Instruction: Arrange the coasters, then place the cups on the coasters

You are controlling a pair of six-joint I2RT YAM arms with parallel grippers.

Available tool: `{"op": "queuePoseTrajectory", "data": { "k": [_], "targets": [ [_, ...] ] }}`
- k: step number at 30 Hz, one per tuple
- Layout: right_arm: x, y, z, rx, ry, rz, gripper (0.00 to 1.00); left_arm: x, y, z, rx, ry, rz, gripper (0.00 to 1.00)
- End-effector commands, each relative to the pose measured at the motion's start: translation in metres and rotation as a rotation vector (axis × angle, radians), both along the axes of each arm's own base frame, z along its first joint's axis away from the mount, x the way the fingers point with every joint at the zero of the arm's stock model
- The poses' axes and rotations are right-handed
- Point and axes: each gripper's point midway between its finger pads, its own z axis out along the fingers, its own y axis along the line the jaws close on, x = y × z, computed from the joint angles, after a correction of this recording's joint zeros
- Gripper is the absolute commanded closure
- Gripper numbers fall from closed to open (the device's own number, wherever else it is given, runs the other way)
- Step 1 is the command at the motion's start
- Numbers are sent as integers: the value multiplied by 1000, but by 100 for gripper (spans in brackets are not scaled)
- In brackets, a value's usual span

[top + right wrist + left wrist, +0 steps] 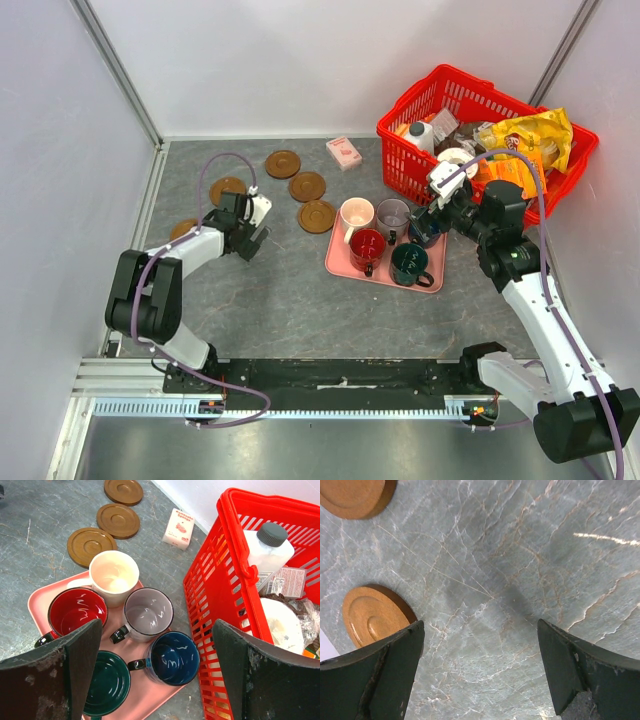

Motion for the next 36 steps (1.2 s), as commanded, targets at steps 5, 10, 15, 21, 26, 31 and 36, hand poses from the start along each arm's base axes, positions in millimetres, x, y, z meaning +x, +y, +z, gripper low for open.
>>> {"op": "queuePoseTrajectory", "data": {
  "k": [5,10,15,21,26,31,36],
  "targets": [
    [2,2,6,13,-22,8,2,26,-42,36,5,-85,-108,0],
    [1,1,6,11,-24,8,2,32,-56,33,63,-82,-146,0],
    [1,2,6,9,-27,11,2,29,-69,26,80,-73,-182,0],
    [1,2,8,10,-30,13,2,35,-67,23,107,-88,-166,0],
    [1,2,8,10,-30,13,2,52,-60,33,104,-134,-98,0],
    [1,1,8,9,-32,7,2,69,-55,38,61,-135,-38,0],
    [0,1,9,9,-33,7,2,90,-52,48,16,-157,12,0]
  ]
}}
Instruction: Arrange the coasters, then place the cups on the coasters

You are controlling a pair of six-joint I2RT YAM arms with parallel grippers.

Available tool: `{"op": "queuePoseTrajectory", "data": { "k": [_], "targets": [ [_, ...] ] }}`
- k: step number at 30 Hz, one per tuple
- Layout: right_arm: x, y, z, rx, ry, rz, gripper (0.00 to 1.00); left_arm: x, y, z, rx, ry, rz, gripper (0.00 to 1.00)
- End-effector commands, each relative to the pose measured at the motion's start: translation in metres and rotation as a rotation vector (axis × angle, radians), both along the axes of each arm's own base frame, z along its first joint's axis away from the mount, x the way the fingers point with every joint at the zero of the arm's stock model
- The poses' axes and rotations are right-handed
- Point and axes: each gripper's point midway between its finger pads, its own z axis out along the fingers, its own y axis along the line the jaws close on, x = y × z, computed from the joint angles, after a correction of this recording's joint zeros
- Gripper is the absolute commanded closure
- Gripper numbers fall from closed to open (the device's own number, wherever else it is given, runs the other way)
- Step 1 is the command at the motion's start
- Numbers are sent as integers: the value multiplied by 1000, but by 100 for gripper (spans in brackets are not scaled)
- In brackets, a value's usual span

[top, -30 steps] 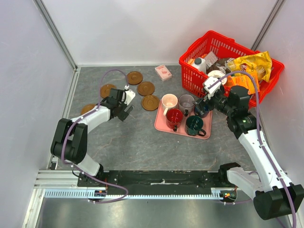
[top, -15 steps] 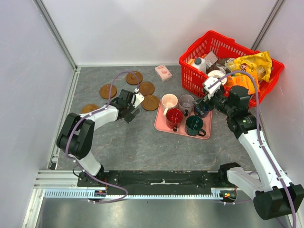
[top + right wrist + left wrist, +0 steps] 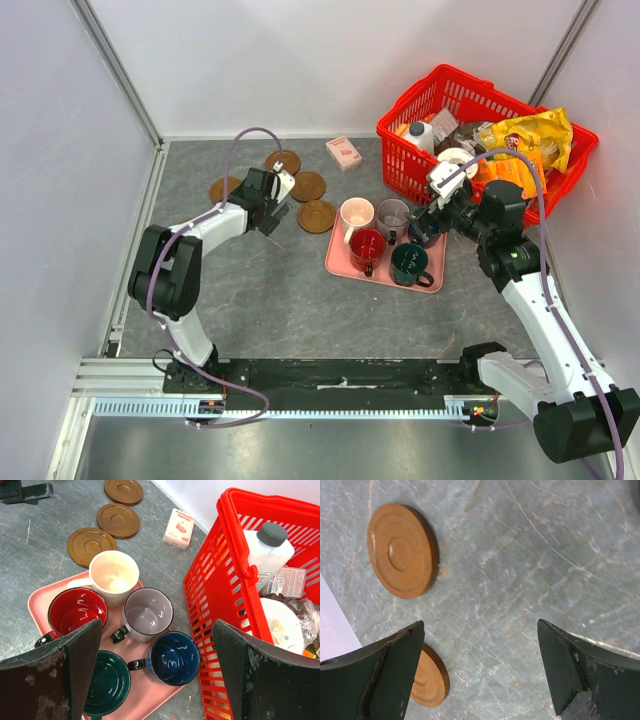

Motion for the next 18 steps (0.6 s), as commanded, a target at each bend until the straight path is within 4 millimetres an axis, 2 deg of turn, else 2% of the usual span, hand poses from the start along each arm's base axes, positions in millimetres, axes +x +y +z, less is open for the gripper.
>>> {"op": "queuePoseTrajectory", "data": {
  "k": [1,9,13,18],
  "targets": [
    [0,1,9,10,-35,7,2,26,-3,16,-77,-55,60,0],
    [1,1,6,4,-29,6,2,65,-26,36,-166,-68,82,0],
    [2,0,5,-1,-31,2,2,84,-33,31,-183,-64,116,0],
    [4,-1,1,-9,-22,0,2,111,-31,29,-173,-112,191,0]
  ]
}}
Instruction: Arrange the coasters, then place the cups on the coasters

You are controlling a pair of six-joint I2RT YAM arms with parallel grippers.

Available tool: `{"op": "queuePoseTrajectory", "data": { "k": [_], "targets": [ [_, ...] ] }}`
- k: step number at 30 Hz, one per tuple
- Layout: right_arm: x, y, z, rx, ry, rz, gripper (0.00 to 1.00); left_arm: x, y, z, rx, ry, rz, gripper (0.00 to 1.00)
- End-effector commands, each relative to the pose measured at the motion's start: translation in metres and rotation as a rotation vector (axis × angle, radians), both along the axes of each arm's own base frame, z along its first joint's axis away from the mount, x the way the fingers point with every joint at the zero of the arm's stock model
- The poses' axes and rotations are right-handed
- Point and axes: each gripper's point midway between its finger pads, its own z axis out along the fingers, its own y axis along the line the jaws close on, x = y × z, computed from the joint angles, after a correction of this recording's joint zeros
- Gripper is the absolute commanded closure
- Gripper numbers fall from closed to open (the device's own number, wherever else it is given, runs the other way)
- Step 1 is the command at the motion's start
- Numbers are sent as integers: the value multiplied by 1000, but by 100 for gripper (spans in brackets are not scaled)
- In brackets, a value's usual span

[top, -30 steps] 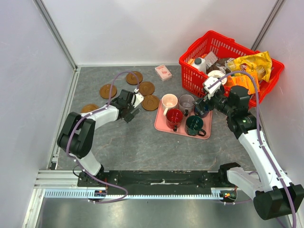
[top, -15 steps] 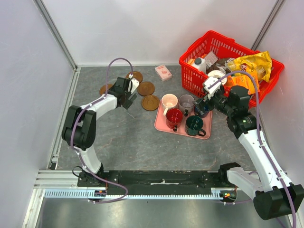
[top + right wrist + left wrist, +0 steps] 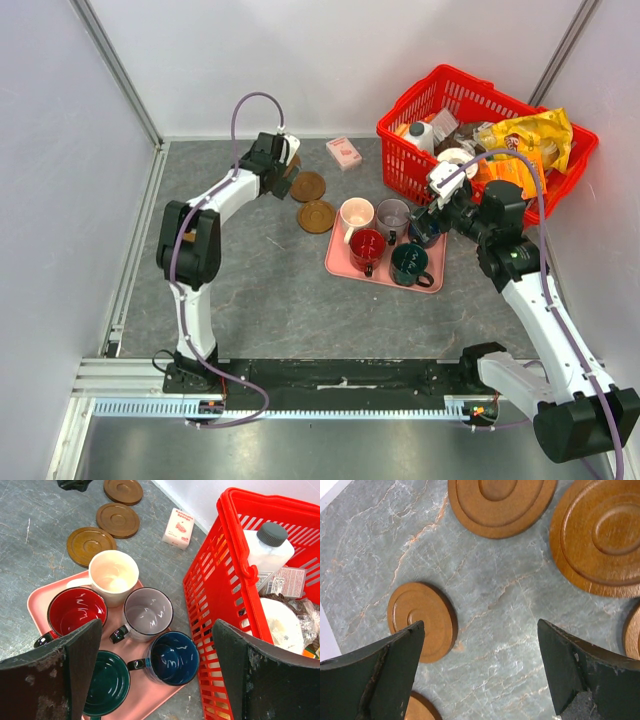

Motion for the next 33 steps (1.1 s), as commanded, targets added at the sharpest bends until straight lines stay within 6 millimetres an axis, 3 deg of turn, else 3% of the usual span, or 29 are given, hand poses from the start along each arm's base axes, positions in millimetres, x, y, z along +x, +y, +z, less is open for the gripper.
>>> {"op": "queuePoseTrajectory", "data": {
  "k": [1,14,22,27,31,33],
  "targets": [
    [4,-1,2,-7,-21,-1,2,23,0,1,-23,-39,107,0],
    [14,-5,-17,-47,17,-23,2,97,-6,1,-7,-197,199,0],
    [17,-5,-25,-64,35,-24,2,129,-3,-21,103,-228,182,0],
    [19,-4,-31,-83,51,-18,2,133,-2,-37,142,-209,163,0],
    [21,-3,-35,-96,65,-20,2,117,-5,-42,122,-133,129,4],
    [21,-2,-36,-97,67,-18,2,99,-8,-47,97,-73,100,5]
  ]
}}
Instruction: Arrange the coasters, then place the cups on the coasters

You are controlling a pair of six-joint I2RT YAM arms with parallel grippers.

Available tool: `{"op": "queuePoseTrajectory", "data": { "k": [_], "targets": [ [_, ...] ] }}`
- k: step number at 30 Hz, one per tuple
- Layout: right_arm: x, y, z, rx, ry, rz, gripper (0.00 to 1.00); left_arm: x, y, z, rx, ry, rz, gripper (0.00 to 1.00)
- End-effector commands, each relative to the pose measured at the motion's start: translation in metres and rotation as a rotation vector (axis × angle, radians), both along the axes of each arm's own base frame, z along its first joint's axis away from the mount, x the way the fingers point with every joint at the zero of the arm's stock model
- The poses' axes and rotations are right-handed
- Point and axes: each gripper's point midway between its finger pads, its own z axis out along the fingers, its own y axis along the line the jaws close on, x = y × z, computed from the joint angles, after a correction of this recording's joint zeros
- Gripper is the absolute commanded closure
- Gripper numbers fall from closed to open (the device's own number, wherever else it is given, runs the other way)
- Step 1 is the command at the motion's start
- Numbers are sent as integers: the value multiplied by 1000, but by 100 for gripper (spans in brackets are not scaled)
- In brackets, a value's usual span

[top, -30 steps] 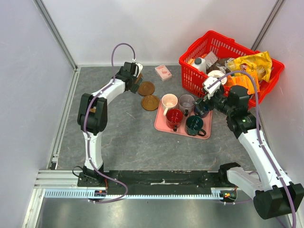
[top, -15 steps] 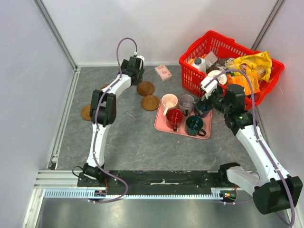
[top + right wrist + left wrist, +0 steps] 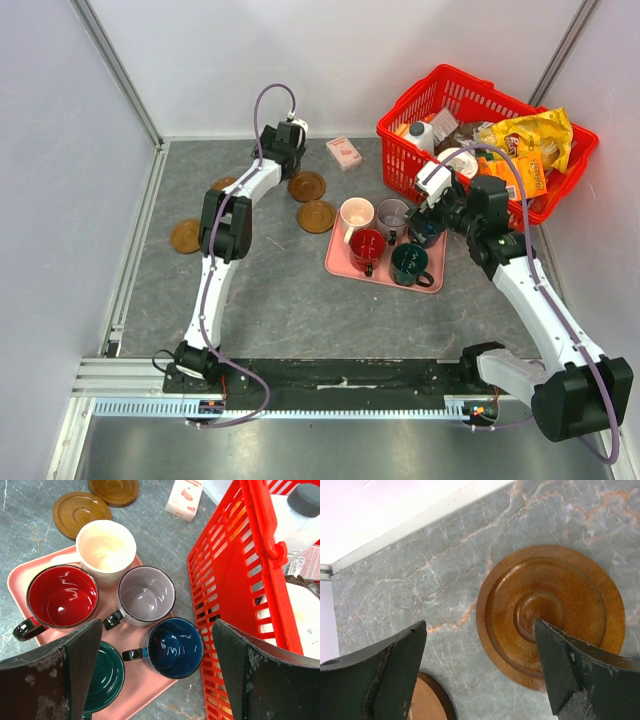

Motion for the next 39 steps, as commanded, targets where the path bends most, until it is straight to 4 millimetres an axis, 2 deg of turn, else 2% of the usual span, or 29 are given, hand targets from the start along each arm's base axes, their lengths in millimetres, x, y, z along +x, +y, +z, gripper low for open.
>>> {"op": "queuePoseTrajectory", "data": {
  "k": [1,3,8,14,16,21,28,35,39],
  "targets": [
    [2,2,4,-16,-18,6,2,-35,-5,-7,-28,130,-70,6],
    [1,2,6,-16,-23,6,2,-53,-3,-5,-49,162,-83,7],
    [-3,3,15,-6,-45,12,2,-110,4,-27,-61,291,-120,9],
    [-7,4,24,11,-63,15,2,-170,-8,-41,-116,411,-249,12],
    [-8,4,26,14,-68,16,2,-186,-6,-43,-110,433,-267,12],
    [-11,5,33,29,-81,23,2,-226,7,-40,-92,462,-286,12],
    [-15,8,38,46,-89,39,2,-295,27,-35,-71,508,-361,12],
    [-20,11,42,60,-92,57,2,-341,57,-37,-24,525,-337,11],
    [-22,13,45,69,-96,69,2,-356,75,-37,-12,521,-308,11]
  ]
}}
